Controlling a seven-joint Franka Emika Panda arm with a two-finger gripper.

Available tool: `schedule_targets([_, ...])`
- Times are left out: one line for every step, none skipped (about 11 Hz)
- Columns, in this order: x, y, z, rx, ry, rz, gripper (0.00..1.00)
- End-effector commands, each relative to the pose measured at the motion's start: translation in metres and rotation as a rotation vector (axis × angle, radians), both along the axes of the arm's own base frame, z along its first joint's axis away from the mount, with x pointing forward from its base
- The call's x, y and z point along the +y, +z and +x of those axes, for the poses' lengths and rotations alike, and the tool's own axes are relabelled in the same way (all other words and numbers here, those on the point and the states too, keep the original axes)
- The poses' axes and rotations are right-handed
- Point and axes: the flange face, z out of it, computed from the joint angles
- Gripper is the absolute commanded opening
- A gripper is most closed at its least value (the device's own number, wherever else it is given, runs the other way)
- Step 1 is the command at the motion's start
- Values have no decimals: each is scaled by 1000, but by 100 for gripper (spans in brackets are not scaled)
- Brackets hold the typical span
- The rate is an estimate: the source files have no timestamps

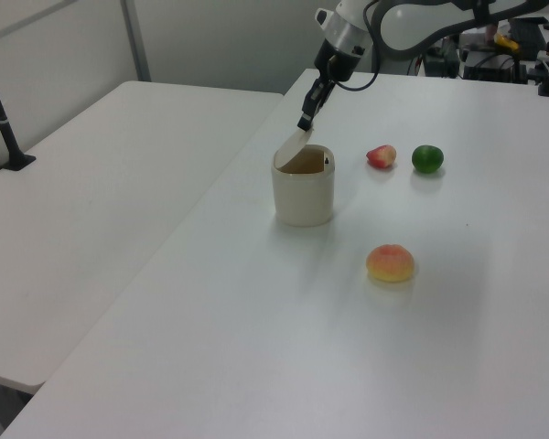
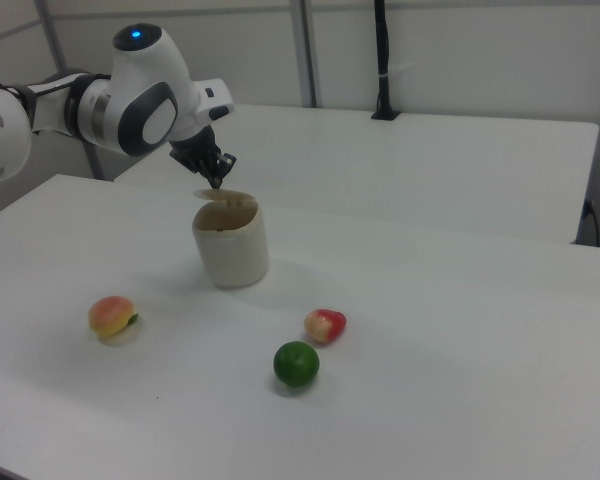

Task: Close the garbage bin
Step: 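Push the raised lid down with the gripper fingertips, then press the lid flat onto the bin rim with the gripper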

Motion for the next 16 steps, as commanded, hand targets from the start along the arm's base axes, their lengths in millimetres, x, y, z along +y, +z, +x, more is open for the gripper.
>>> schedule_targets([-10, -9, -14, 73, -4, -21, 0])
schedule_targets([-10, -12, -15, 80, 1, -35, 0])
schedule_targets([-11, -18, -16, 92, 4, -45, 0])
schedule_targets([-11, -23, -17, 102, 5, -51, 0])
schedule_targets([-10, -27, -18, 109, 7, -52, 0])
schedule_targets([-11, -33, -19, 120, 8, -58, 0])
schedule_targets([-11, -36, -20, 125, 11, -67, 0])
schedule_targets([-10, -40, -19, 129, 15, -72, 0])
schedule_targets([-9, -42, -19, 133, 17, -73, 0])
schedule_targets([-9, -44, -19, 136, 19, -78, 0])
schedule_targets([-9, -49, -20, 143, 20, -85, 0])
schedule_targets([-9, -53, -21, 149, 27, -98, 0])
schedule_targets([-8, -58, -22, 152, 32, -107, 0])
schedule_targets([-8, -64, -21, 159, 32, -110, 0])
schedule_targets([-8, -65, -21, 159, 32, -111, 0])
schedule_targets([-7, -65, -21, 159, 34, -111, 0])
